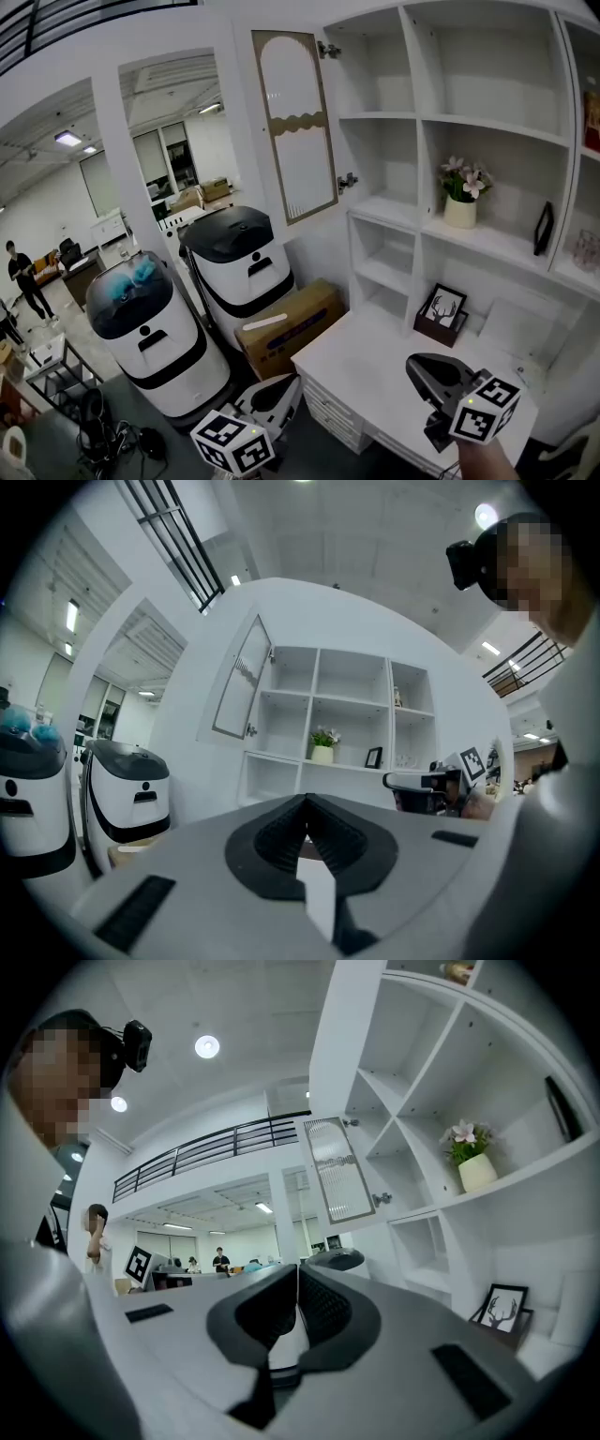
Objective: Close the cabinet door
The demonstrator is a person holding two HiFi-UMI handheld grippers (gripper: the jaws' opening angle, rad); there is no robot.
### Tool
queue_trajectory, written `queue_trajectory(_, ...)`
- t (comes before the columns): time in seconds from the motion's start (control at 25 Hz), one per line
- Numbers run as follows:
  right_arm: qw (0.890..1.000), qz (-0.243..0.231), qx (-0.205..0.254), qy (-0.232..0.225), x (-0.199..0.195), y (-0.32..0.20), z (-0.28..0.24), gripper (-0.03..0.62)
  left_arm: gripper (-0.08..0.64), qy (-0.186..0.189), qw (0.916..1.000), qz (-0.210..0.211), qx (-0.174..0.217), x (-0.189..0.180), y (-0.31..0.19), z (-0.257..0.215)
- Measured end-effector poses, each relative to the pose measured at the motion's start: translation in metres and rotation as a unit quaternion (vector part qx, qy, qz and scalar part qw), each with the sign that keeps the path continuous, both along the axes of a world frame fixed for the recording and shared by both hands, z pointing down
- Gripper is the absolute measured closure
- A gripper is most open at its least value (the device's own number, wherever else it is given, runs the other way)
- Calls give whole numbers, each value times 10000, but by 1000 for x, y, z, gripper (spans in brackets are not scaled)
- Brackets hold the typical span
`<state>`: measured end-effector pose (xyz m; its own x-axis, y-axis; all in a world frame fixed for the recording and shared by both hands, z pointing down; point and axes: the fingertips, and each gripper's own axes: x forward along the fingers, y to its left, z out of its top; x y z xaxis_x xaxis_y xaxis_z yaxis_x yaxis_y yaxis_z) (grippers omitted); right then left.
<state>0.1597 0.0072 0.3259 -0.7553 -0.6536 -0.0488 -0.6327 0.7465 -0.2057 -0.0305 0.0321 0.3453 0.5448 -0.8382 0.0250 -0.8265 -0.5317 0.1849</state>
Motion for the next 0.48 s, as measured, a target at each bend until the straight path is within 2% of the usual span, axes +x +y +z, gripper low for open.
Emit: queue_trajectory(0.48, 9999, 21, -83, -93, -41, -18, -2, 588, 554, 1, 10000, 86, -50, -40, -19, -2)
